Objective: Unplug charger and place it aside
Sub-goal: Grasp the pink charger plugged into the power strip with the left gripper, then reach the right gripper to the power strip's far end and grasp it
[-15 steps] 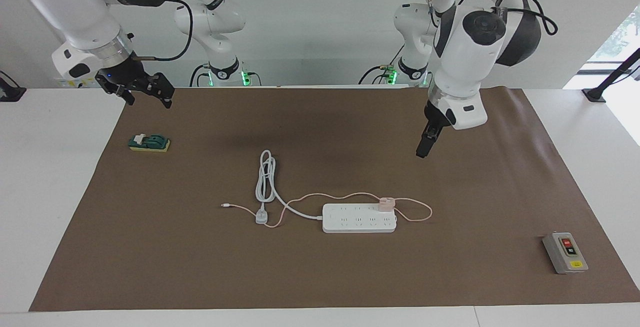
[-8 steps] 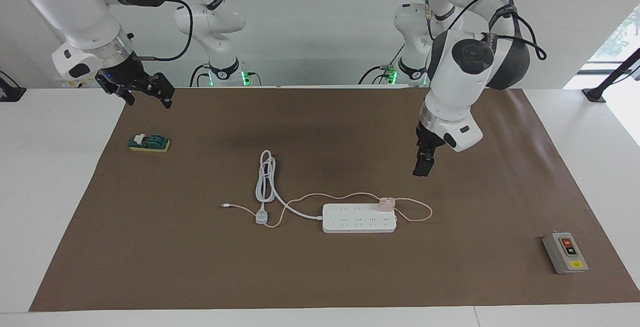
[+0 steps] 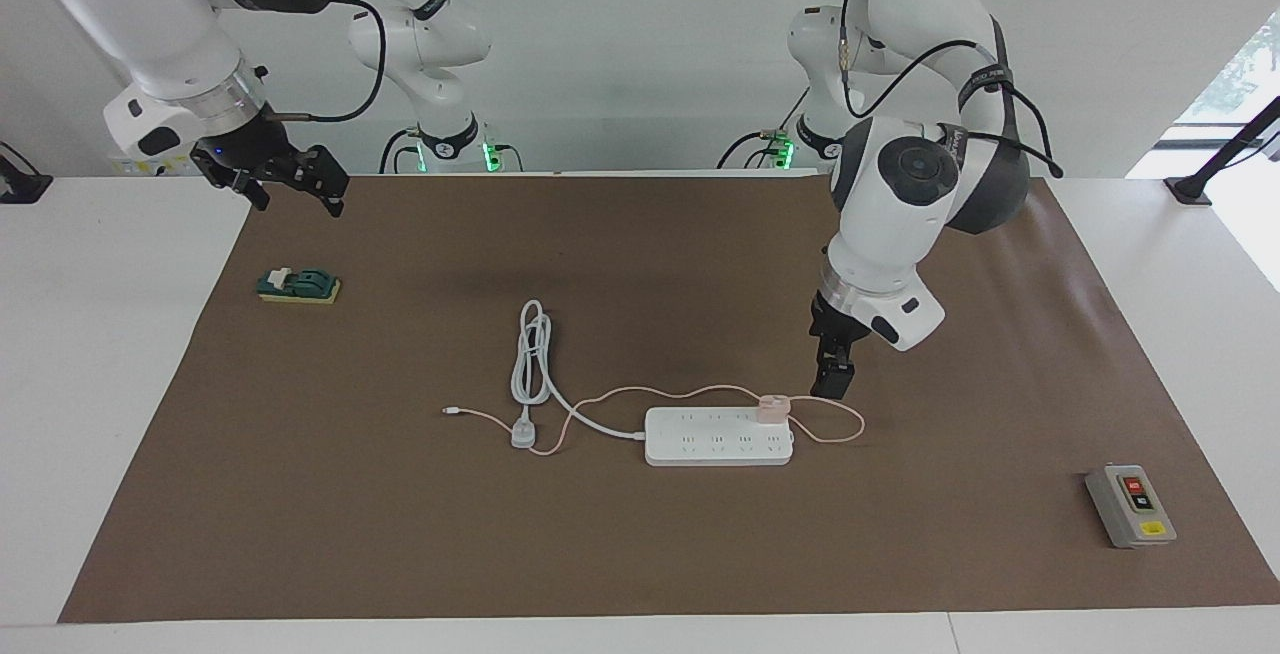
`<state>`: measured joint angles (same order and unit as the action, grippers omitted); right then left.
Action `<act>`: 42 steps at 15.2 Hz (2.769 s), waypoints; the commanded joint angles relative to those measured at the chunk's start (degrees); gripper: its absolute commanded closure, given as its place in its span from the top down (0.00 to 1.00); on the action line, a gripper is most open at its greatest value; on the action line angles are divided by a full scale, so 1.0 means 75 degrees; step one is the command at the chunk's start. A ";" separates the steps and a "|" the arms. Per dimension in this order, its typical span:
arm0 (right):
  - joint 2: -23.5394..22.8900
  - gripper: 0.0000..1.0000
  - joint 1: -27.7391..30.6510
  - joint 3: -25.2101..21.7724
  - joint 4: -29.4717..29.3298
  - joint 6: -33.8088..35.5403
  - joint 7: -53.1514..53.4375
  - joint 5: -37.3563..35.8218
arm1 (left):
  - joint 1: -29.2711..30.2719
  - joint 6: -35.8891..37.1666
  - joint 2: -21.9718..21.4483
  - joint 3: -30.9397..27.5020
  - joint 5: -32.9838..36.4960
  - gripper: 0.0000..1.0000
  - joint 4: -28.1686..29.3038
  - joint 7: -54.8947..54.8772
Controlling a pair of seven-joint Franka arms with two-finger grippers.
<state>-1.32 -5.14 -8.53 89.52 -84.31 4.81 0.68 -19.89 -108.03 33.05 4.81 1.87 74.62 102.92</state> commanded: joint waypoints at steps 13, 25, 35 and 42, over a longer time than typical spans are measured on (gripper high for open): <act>0.0105 1.00 0.0041 0.0012 0.0100 0.0061 -0.0185 -0.0020 | -0.0265 0.0048 0.0656 -0.0114 0.0547 1.00 -0.0282 0.0316; 0.0105 1.00 0.0041 0.0012 0.0100 0.0061 -0.0185 -0.0008 | -0.0160 -0.0713 0.0446 -0.0114 0.0219 1.00 0.0187 -0.0376; 0.0105 1.00 0.0041 0.0012 0.0100 0.0061 -0.0185 -0.0020 | -0.0043 -0.1087 0.0341 -0.0114 0.0219 1.00 0.0783 -0.0305; 0.0281 1.00 -0.0263 0.0024 0.0533 -0.0218 0.0980 0.0481 | -0.0031 -0.1733 -0.0199 -0.0114 0.0207 1.00 0.1711 -0.0258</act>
<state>-1.26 -6.67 -8.47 90.38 -84.36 6.43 1.62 -20.23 -119.61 34.03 4.29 4.37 83.92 101.25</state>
